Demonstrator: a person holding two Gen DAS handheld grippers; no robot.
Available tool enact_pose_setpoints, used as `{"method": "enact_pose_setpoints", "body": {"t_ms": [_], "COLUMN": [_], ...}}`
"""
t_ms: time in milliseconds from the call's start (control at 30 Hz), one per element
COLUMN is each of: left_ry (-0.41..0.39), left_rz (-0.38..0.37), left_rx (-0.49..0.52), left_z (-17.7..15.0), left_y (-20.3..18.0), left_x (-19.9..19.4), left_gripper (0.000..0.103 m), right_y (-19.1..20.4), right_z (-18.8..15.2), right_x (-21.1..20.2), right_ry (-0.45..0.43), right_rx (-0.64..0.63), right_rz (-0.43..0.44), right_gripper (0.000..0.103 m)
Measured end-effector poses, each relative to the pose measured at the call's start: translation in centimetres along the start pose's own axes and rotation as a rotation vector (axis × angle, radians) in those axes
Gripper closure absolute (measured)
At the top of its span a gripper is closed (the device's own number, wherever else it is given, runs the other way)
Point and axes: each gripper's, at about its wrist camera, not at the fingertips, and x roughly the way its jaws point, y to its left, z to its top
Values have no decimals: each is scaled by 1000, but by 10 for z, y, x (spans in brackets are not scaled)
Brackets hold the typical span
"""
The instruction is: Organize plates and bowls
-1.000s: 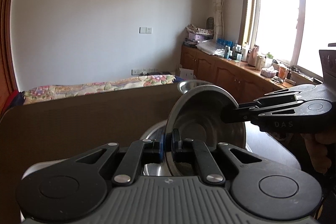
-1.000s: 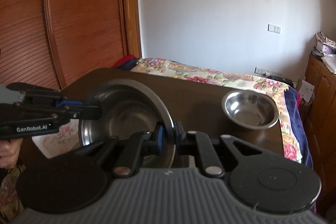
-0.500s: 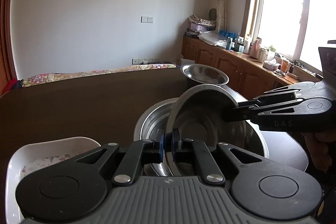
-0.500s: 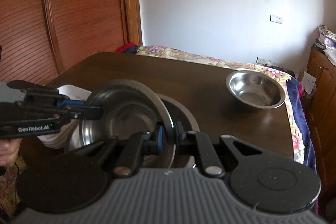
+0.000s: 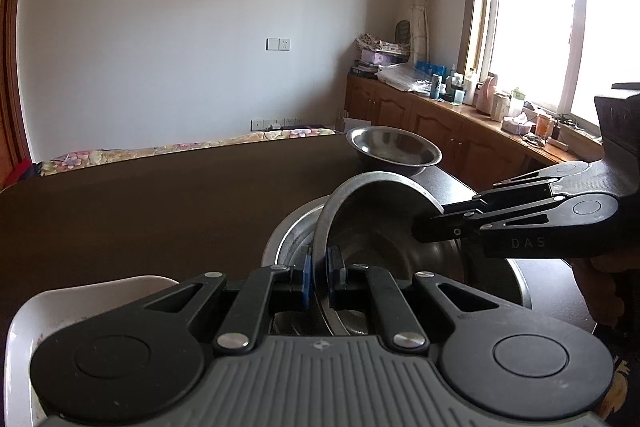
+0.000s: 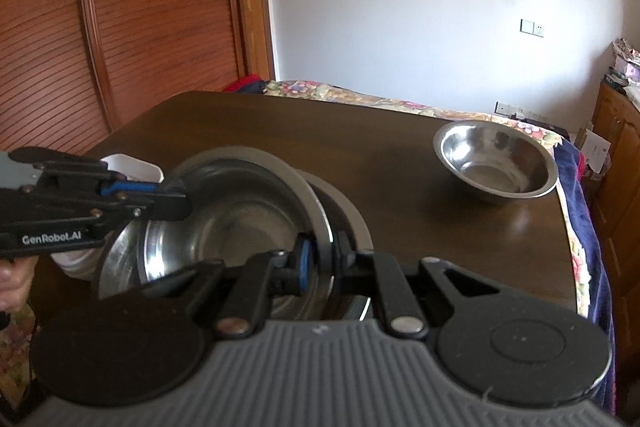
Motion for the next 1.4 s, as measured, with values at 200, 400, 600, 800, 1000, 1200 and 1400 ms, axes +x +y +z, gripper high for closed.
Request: {"method": "enact_pose_setpoints", "body": {"t_ms": [200,400,600,800,1000,1200,1400], "left_ry": [-4,-13,-21,-44,-80,-120,-146], "left_rz": [-14,-8,-23,-3,6,33,29], "left_rx": [-27,-32,-46,-24,6,36,32], "left_z": [-5,-7,-6,-11,-12,-10,-9], "left_y": [2,2,2,-1,-5,-11,-15], "left_x": [0,4,4,1,-6,-16,-24], "left_gripper": [65,64,62,54,39,24,13], "right_y": [2,4,10,15,21,21,19], "right_z": [-4,-10,-14,-16,-14,-19,-24], "right_x": [-1,2,1,-4,-8,-13,-23], "right_ry": [-38,-70,-114,-167,-213,-256,-263], "right_rx": [13,7,-23,-50,-60,-30,-19], "right_rz": [4,5,-23,-40,-47,-53,-72], "right_gripper": [88,87,86,76,70,70,69]}}
